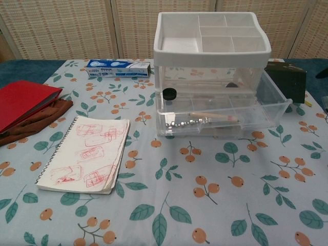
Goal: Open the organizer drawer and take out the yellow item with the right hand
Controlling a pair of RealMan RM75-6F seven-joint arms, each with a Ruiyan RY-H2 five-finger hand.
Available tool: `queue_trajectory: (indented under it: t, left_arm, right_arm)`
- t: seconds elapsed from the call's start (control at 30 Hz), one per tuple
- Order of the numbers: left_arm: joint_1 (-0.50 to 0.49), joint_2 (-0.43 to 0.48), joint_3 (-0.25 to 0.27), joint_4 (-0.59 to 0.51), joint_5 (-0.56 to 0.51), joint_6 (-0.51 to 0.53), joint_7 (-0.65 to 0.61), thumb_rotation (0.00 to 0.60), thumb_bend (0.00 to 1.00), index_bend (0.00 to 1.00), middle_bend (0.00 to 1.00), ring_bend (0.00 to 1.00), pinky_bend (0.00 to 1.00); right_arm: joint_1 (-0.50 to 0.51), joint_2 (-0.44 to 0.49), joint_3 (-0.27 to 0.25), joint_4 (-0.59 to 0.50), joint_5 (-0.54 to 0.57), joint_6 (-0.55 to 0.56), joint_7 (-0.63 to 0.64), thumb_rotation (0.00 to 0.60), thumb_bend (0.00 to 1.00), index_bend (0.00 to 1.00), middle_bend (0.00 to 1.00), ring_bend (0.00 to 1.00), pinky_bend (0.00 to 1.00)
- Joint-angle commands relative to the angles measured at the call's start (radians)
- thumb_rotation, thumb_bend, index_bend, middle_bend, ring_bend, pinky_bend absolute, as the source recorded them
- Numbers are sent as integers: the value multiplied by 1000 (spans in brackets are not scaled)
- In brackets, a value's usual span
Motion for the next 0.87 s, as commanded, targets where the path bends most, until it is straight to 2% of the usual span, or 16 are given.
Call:
queue_trajectory:
  t: [0.03, 0.13, 0.27, 0.4, 0.5, 0.57, 0.87]
  left_arm:
    - [-4, -3, -1, 0, 0, -3, 0, 600, 246, 153, 116, 147, 148]
    - [-6, -5, -1, -1, 3, -3, 2, 600, 247, 153, 116, 148, 148]
    - [-5, -2, -1, -3, 1, -1, 3, 600, 246, 153, 116, 147, 148]
    - [-3, 0, -1, -5, -2, 3, 3, 600, 246, 153, 116, 147, 148]
    - [-1, 1, -1, -6, -5, 4, 5, 600, 247, 153, 116, 147, 148]
    - [-1, 2, -1, -7, -7, 5, 6, 600, 247, 153, 116, 147, 148]
    - [-1, 1, -1, -24, -8, 7, 27, 600, 246, 153, 116, 147, 148]
  right_arm:
    - [-8, 11, 6, -8, 8, -6, 12, 600, 296, 103, 393, 457, 654]
    - [-10, 11, 6, -10, 1, -15, 14, 600, 204, 92, 362, 401, 593]
    - [-13, 9, 12, -11, -4, -20, 13, 600, 183, 77, 314, 345, 533]
    - [-29, 18, 22, -18, -12, 11, 4, 600, 198, 73, 288, 326, 512]
    - [-54, 32, 29, -23, -19, 53, 3, 600, 260, 73, 275, 304, 483]
    - [-72, 42, 32, -25, -20, 79, 7, 600, 289, 74, 264, 282, 451]
    - [-172, 85, 22, -23, -6, 180, 30, 600, 298, 74, 177, 172, 281]
